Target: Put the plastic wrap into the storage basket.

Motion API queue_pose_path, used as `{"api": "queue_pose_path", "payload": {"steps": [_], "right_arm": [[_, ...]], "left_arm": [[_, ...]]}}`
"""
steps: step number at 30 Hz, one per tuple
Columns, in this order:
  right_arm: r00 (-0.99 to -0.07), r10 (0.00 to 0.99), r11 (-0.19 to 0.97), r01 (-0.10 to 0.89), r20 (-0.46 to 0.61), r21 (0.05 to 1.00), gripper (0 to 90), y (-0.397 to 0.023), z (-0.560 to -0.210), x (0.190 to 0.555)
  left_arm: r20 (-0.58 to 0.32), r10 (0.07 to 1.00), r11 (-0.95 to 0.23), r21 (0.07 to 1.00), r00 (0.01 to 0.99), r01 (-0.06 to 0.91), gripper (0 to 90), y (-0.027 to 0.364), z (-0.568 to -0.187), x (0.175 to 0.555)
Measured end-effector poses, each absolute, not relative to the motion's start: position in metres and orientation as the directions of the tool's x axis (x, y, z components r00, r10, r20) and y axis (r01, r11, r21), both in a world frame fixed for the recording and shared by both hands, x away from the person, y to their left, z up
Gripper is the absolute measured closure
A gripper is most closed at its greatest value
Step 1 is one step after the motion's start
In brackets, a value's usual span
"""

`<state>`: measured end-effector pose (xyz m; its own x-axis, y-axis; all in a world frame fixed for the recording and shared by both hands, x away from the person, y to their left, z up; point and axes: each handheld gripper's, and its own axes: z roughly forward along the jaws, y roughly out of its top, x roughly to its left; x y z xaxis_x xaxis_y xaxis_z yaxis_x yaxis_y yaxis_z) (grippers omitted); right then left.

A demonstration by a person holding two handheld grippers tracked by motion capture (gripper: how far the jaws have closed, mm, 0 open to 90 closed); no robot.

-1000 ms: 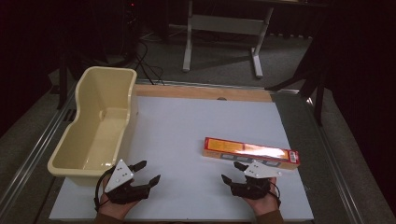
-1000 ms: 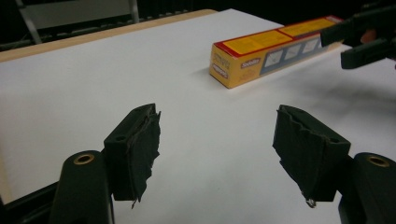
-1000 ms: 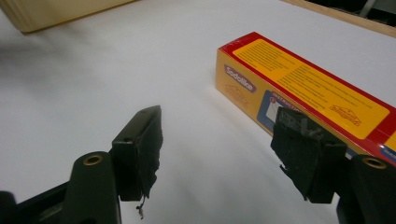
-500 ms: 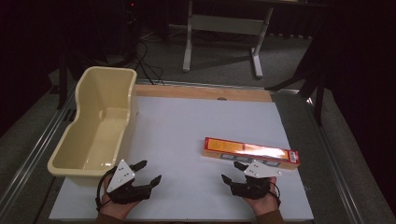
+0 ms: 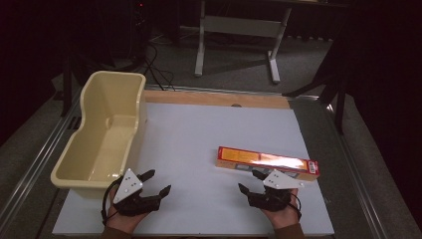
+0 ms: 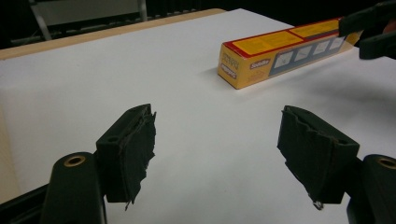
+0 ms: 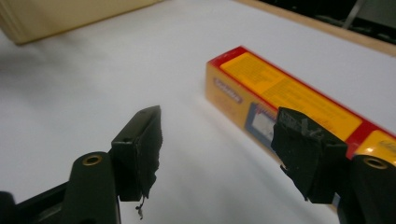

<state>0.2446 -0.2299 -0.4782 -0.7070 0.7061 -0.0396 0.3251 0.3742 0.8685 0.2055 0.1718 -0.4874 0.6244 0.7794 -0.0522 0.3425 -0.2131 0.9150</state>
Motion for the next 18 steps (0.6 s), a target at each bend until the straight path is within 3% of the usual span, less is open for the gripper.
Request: {"api": "queue_pose_path", "payload": {"steps": [18], "right_arm": [[-0.622,0.78,0.357,0.356,-0.066,0.864,49.9,-0.268,-0.46,0.286]], "left_arm": [[-0.035,0.792,-0.218,0.916,0.609,0.337,27.1,0.172,-0.488,0.203]]}}
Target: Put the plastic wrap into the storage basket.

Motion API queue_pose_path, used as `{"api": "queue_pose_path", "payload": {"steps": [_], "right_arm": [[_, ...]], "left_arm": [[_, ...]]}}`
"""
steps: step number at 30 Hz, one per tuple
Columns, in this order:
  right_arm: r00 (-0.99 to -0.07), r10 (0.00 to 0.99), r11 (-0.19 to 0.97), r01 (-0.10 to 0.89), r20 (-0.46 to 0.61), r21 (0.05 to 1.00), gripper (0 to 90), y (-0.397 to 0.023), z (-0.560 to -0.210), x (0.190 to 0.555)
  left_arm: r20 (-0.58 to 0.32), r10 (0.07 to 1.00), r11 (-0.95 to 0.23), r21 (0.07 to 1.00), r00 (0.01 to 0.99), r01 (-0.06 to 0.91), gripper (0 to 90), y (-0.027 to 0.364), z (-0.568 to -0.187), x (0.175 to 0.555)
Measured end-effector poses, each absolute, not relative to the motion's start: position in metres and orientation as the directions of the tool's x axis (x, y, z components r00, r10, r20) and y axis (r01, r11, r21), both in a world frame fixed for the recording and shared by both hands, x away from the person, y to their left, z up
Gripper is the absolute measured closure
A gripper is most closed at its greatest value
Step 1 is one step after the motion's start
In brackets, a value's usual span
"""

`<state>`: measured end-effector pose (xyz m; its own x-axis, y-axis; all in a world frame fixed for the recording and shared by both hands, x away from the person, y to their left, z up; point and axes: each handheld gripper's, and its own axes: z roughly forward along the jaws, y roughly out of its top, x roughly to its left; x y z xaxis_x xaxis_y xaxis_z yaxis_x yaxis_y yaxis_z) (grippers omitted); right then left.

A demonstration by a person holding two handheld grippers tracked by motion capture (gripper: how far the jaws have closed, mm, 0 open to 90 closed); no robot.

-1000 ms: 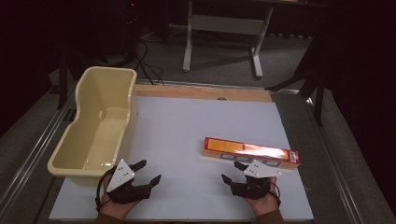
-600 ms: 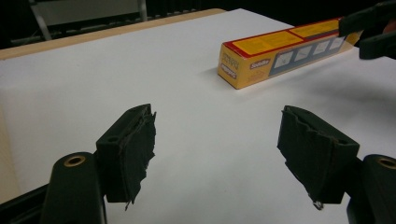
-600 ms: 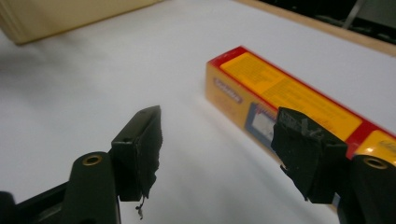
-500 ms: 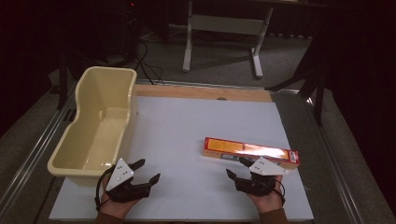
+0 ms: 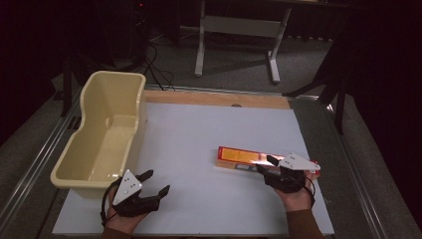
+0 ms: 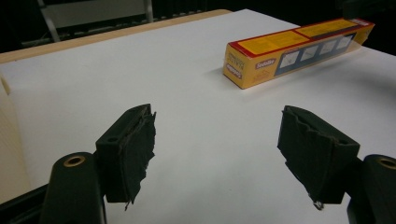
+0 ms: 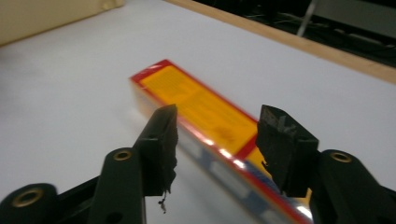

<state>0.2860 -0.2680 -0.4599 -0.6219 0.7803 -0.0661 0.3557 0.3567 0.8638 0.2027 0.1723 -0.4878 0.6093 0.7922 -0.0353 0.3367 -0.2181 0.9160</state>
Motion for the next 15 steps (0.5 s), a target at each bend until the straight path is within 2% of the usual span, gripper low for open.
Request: {"api": "queue_pose_path", "payload": {"steps": [2,5,12,15], "right_arm": [[-0.613,0.787,0.363,0.36,-0.075,0.859,52.9,-0.274,-0.458,0.292],[-0.59,0.802,0.377,0.384,-0.09,0.843,62.5,-0.282,-0.457,0.303],[-0.555,0.822,0.401,0.408,-0.126,0.82,89.7,-0.296,-0.46,0.323],[-0.536,0.833,0.404,0.422,-0.136,0.812,90.0,-0.301,-0.462,0.331]], "left_arm": [[-0.035,0.793,-0.219,0.915,0.608,0.338,27.1,0.172,-0.488,0.202],[-0.031,0.793,-0.224,0.914,0.608,0.339,27.1,0.172,-0.488,0.202],[-0.037,0.794,-0.214,0.917,0.607,0.336,27.1,0.173,-0.488,0.201],[-0.04,0.791,-0.21,0.92,0.61,0.332,27.1,0.174,-0.487,0.201]]}}
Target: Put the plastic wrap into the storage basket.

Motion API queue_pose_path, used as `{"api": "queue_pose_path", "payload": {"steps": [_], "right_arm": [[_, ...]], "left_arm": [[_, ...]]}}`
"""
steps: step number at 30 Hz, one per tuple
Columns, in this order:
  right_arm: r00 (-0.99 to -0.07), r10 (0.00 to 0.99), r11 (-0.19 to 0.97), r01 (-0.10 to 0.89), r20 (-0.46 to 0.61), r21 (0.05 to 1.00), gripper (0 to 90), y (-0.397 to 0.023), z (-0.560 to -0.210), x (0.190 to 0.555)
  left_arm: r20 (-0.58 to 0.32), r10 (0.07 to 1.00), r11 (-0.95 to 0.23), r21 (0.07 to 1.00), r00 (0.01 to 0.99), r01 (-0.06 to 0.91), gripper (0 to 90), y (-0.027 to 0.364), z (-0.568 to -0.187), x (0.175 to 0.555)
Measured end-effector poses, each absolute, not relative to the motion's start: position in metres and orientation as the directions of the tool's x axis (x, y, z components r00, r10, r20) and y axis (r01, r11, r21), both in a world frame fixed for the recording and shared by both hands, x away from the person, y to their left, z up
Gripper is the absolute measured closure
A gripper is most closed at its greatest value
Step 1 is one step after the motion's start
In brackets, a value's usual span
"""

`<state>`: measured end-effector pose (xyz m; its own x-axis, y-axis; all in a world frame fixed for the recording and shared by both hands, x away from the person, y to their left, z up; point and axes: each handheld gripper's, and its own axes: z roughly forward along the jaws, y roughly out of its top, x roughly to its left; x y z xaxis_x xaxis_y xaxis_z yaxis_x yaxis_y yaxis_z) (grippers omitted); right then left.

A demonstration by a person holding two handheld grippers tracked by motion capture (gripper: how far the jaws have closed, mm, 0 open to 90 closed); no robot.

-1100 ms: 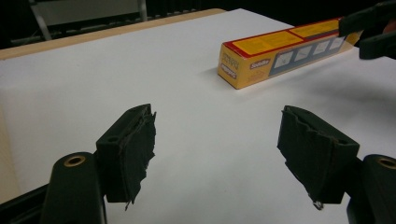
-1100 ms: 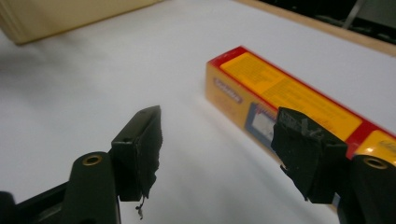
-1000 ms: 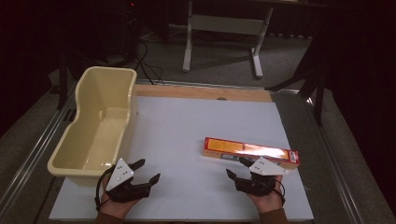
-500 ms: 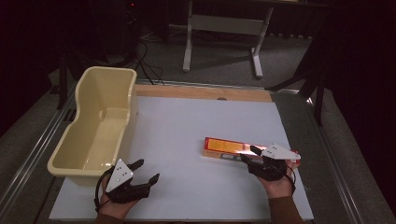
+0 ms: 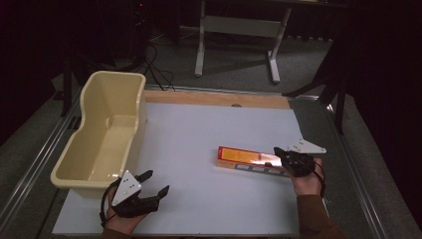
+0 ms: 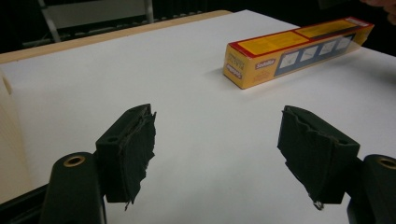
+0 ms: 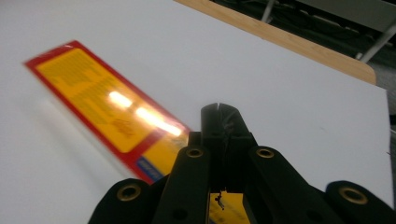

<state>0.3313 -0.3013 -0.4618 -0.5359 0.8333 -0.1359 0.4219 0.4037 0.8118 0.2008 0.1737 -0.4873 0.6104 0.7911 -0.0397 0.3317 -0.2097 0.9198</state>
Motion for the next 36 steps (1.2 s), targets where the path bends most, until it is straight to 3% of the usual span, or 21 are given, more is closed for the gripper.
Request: {"api": "queue_pose_path", "payload": {"steps": [15,36], "right_arm": [[-0.405,0.899,0.386,0.556,-0.166,0.736,90.0,-0.326,-0.484,0.358],[-0.402,0.905,0.39,0.646,-0.143,0.656,90.0,-0.337,-0.488,0.366]], "left_arm": [[-0.043,0.792,-0.203,0.922,0.609,0.33,27.1,0.174,-0.487,0.2],[-0.042,0.787,-0.203,0.924,0.616,0.323,27.0,0.175,-0.486,0.2]]}}
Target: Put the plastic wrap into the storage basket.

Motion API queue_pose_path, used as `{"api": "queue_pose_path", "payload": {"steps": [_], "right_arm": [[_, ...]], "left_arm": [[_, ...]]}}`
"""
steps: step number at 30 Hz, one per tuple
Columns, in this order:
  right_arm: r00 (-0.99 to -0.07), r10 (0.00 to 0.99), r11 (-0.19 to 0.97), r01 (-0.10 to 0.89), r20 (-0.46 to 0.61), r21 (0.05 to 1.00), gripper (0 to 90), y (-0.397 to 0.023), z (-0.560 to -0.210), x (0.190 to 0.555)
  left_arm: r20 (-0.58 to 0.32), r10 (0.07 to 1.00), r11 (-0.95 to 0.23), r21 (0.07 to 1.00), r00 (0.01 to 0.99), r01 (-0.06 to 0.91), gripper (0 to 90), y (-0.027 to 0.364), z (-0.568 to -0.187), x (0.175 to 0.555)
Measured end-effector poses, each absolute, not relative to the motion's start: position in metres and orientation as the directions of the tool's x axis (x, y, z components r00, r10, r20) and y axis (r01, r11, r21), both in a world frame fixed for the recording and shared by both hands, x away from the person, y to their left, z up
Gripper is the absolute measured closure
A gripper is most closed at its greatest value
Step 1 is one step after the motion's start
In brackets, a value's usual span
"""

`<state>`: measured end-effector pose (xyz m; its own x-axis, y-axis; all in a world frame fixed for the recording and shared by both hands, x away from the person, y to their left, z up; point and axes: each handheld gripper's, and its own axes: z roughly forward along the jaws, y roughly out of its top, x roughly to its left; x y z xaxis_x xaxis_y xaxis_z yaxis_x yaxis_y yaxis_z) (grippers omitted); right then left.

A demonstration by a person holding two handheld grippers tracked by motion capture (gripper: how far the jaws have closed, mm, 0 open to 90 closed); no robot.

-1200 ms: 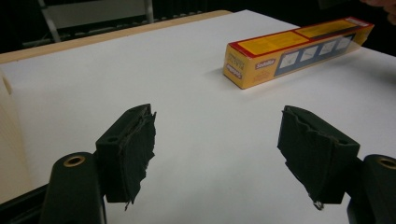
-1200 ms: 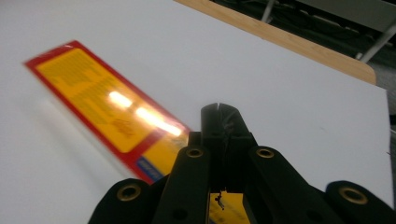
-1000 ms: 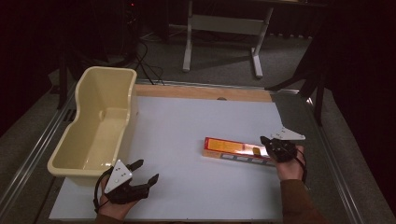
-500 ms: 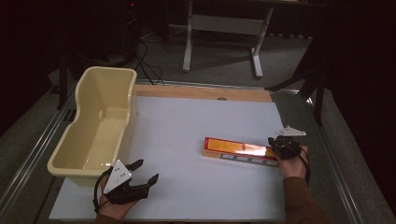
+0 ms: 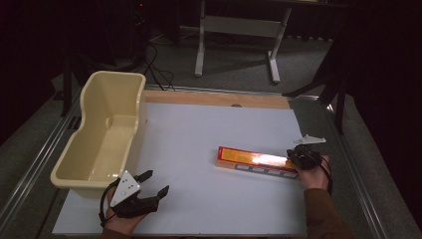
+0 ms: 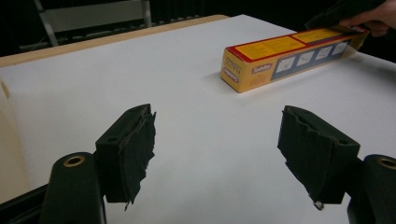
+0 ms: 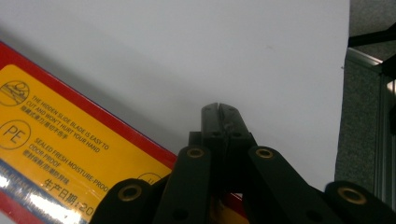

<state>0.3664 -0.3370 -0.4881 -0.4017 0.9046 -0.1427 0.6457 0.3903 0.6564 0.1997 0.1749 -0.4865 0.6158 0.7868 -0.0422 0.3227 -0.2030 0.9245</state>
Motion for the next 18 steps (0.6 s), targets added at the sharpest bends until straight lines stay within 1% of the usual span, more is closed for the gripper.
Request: {"api": "queue_pose_path", "payload": {"steps": [1,5,7,8,9,13,15,16,18], "right_arm": [[-0.415,0.898,0.406,0.65,-0.148,0.642,90.0,-0.337,-0.487,0.363],[-0.427,0.895,0.404,0.66,-0.126,0.633,90.0,-0.338,-0.486,0.353],[-0.442,0.89,0.409,0.661,-0.113,0.629,90.0,-0.339,-0.485,0.341],[-0.442,0.89,0.409,0.661,-0.113,0.629,90.0,-0.339,-0.485,0.341],[-0.461,0.881,0.421,0.656,-0.11,0.627,90.0,-0.339,-0.485,0.333],[-0.478,0.873,0.425,0.651,-0.095,0.629,90.0,-0.341,-0.484,0.324],[-0.502,0.861,0.433,0.628,-0.089,0.647,89.8,-0.341,-0.483,0.322],[-0.52,0.851,0.431,0.609,-0.075,0.666,84.9,-0.341,-0.482,0.322],[-0.546,0.833,0.451,0.574,-0.091,0.684,76.9,-0.338,-0.478,0.322]], "left_arm": [[-0.042,0.787,-0.203,0.924,0.616,0.323,27.0,0.175,-0.486,0.2],[-0.042,0.787,-0.203,0.924,0.615,0.323,27.1,0.175,-0.486,0.199],[-0.041,0.788,-0.203,0.925,0.615,0.322,27.0,0.175,-0.486,0.199],[-0.041,0.788,-0.203,0.925,0.615,0.322,27.0,0.175,-0.486,0.199],[-0.04,0.788,-0.204,0.924,0.615,0.322,27.1,0.175,-0.486,0.2],[-0.042,0.787,-0.202,0.925,0.615,0.322,27.0,0.175,-0.487,0.2],[-0.043,0.787,-0.202,0.925,0.616,0.323,27.0,0.174,-0.487,0.2],[-0.043,0.786,-0.202,0.925,0.616,0.322,27.1,0.174,-0.487,0.2],[-0.044,0.785,-0.201,0.925,0.618,0.321,27.0,0.174,-0.486,0.201]]}}
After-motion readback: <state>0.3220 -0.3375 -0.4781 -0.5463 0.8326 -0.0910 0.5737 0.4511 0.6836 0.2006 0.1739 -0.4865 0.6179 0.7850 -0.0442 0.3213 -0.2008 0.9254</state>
